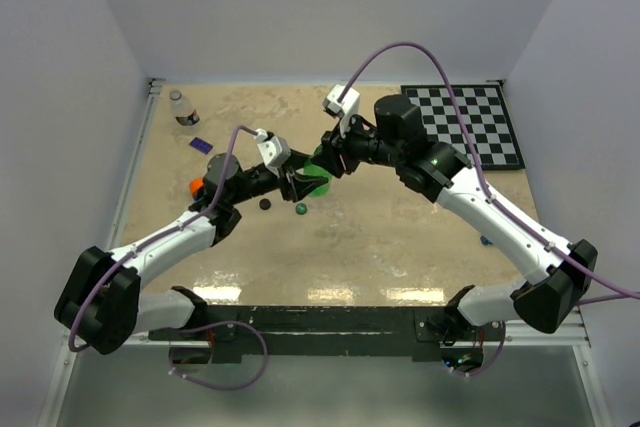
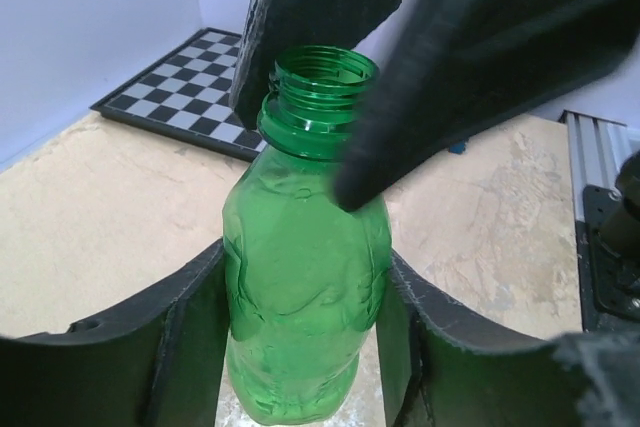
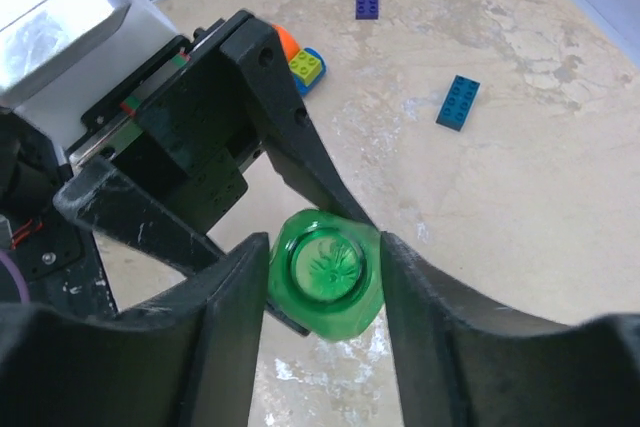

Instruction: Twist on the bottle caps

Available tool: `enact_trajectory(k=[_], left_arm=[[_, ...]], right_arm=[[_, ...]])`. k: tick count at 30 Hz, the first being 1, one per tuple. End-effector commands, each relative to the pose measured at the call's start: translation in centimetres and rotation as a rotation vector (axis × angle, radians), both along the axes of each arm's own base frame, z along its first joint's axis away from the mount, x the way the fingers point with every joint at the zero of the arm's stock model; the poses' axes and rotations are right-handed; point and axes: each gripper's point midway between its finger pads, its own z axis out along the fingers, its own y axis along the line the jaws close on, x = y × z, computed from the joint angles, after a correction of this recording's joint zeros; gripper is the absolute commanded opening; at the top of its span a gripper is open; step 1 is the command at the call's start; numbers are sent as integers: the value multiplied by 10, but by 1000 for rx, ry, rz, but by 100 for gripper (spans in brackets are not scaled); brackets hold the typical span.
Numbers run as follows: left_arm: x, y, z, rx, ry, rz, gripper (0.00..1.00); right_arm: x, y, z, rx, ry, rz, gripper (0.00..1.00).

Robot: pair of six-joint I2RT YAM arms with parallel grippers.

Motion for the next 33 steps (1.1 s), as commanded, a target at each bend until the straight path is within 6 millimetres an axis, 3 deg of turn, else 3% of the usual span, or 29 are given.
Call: enact_trajectory(k=[1,3,8,10,13,17,23,27,33], left_arm=[[4,12,38,-141,-66,86,36],[6,18,39,-185,-47,127,34],[7,35,56,-338,-2,215,34],[4,42,65,-412,3,230,34],[-1,47,76,-486,13,229,34],[-11,48,93,-526,-21,193,34],[-26,47,112,-520,-100,130,34],[-34,45,117,-516,-132,94,33],[-44,40,120,-497,-169,27,33]], right_arm=[[-7,-6,34,78,-71,-16,60],[-7,-13,46,121,-114,-53,68],[-16,-33,77,256,-261,-105,75],[-24,-43,92,319,-332,-122,83],[-31,-54,94,350,-359,-141,92],[-39,-55,84,308,-376,-101,97],[-46,-54,60,210,-336,-24,97],[-55,-55,54,226,-306,86,96],[-51,-68,41,236,-235,169,91]])
